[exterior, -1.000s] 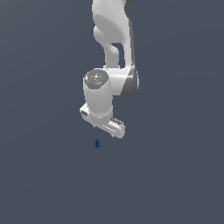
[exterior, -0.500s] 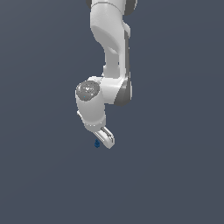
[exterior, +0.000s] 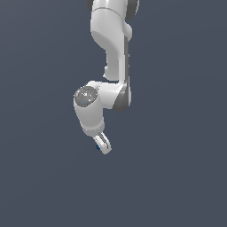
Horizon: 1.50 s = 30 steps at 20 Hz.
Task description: Pick up the object and move it to a goal position.
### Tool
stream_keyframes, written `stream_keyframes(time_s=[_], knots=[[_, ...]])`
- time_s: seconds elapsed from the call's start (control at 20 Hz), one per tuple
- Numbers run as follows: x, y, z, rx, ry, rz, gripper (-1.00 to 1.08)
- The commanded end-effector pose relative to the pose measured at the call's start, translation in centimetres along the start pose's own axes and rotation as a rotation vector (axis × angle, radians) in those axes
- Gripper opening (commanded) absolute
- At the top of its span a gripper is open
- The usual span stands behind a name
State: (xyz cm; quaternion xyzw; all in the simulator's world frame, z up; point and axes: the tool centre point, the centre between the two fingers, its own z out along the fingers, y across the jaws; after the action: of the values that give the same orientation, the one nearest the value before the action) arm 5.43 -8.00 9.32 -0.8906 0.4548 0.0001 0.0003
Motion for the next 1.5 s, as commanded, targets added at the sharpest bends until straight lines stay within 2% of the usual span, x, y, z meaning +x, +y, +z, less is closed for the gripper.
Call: stream_keyframes(time_s=[0.0,0.25,0.65,0.9,0.95,1.45], knots=[[0.1,0.0,0.1,0.000,0.000,0.008,1.00],[0.0,0.0,0.7,0.000,0.000,0.004,1.00],[0.0,0.1,4.6,0.000,0.000,0.009,1.00],[0.1,0.0,5.1,0.000,0.000,0.009,1.00],[0.1,0.0,5.1,0.000,0.000,0.009,-1.00],[0.1,0.0,5.1,0.000,0.000,0.009,-1.00]])
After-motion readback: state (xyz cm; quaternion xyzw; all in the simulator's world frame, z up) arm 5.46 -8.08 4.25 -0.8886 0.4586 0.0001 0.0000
